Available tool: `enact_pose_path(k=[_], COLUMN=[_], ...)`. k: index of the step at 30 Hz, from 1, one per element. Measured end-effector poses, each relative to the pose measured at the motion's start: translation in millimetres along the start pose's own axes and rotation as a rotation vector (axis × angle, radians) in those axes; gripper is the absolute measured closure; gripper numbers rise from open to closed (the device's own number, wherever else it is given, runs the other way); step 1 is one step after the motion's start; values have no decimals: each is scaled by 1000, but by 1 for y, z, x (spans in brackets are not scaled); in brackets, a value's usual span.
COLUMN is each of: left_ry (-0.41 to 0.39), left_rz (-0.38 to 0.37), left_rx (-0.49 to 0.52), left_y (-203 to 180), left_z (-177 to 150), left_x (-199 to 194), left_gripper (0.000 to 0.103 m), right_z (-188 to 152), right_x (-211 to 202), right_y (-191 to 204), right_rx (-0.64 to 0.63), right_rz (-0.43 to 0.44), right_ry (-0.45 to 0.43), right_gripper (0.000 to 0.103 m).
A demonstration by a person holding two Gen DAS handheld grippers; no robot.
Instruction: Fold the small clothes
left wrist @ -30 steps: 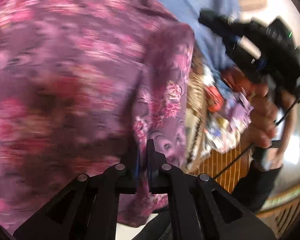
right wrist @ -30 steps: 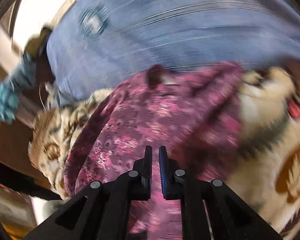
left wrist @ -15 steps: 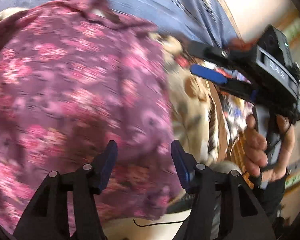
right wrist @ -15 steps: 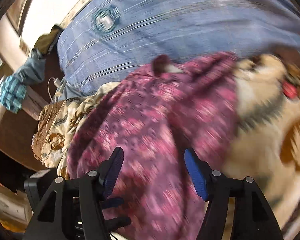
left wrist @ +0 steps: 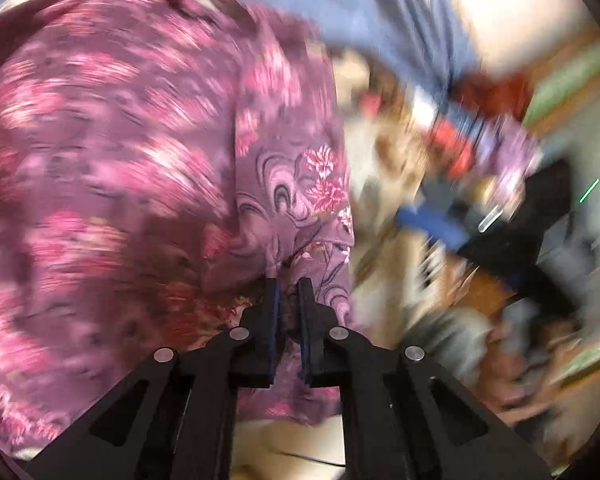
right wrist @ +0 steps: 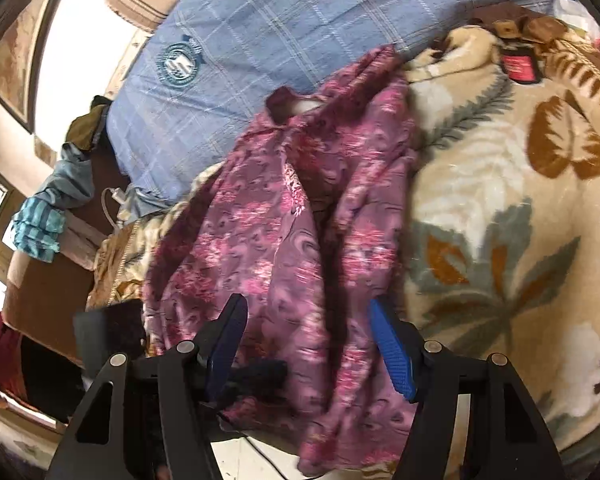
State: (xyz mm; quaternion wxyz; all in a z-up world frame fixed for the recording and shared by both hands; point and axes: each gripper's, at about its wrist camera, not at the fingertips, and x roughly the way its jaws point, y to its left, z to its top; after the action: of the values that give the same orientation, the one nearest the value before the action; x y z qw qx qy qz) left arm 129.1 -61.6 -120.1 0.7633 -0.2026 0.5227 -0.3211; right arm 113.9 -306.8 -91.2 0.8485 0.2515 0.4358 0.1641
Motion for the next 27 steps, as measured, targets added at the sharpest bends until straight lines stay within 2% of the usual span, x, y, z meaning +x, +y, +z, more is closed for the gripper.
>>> enact_pose_path(k=[2, 3, 4, 6, 7, 8, 9, 10, 11, 14, 17, 19, 20, 21, 22, 23, 24, 25, 27], left_ry=[-69, -114, -163, -189, -189, -196, -204, -207, -205, -198, -179, -163, -157, -141, -131, -124, -123, -129, -153], left_rz=[-36, -3, 81, 202, 192, 138, 69, 26, 1, 4, 10, 48, 79, 125, 165, 204, 235, 230, 221], left_rx=[-130, -192, -236, -262, -275, -303, -326, -337, -344, -335, -307, -277, -269, -254, -245, -243, -241, -242, -246], left_y=[31, 49, 64, 80, 87, 93, 99, 100, 101, 97, 88, 81, 81, 79, 79, 81, 82, 84, 85], left_z=[5, 4, 3, 3, 2, 3, 1, 0, 2, 5, 7, 11, 13, 16, 17, 17, 16, 14, 11], left_x=[-27, -40, -52, -61, -64, -65, -68, -68, -67, -60, -54, -41, -35, -25, -17, -12, -10, -12, -22], left_gripper=[96, 96, 94, 88, 84, 73, 67, 54, 51, 51, 51, 51, 52, 52, 62, 86, 96, 97, 97], right_z=[1, 3, 4, 10, 13, 18, 21, 25, 27, 35, 44, 48, 51, 52, 52, 52, 51, 50, 53], right_x=[3, 7, 9, 19, 24, 30, 36, 42, 46, 59, 55, 50, 52, 57, 64, 75, 85, 90, 83], right_y=[7, 11, 13, 21, 24, 28, 30, 32, 32, 24, 10, -3, -12, -18, -22, -26, -28, -29, -29], right_rx=[-20, -28, -33, -46, -51, -58, -61, -63, -66, -73, -98, -65, -45, -35, -34, -45, -57, -65, -70], right_rz=[-1, 1, 3, -4, -9, -18, -32, -60, -84, -207, -443, -460, -447, -449, -444, -415, -386, -372, -368], right_ry=[1, 7, 10, 16, 18, 22, 24, 24, 22, 9, -60, -73, -54, -24, 7, 52, 83, 98, 94], right_gripper=[37, 37, 37, 36, 35, 34, 33, 33, 33, 32, 32, 31, 34, 42, 48, 56, 82, 95, 96])
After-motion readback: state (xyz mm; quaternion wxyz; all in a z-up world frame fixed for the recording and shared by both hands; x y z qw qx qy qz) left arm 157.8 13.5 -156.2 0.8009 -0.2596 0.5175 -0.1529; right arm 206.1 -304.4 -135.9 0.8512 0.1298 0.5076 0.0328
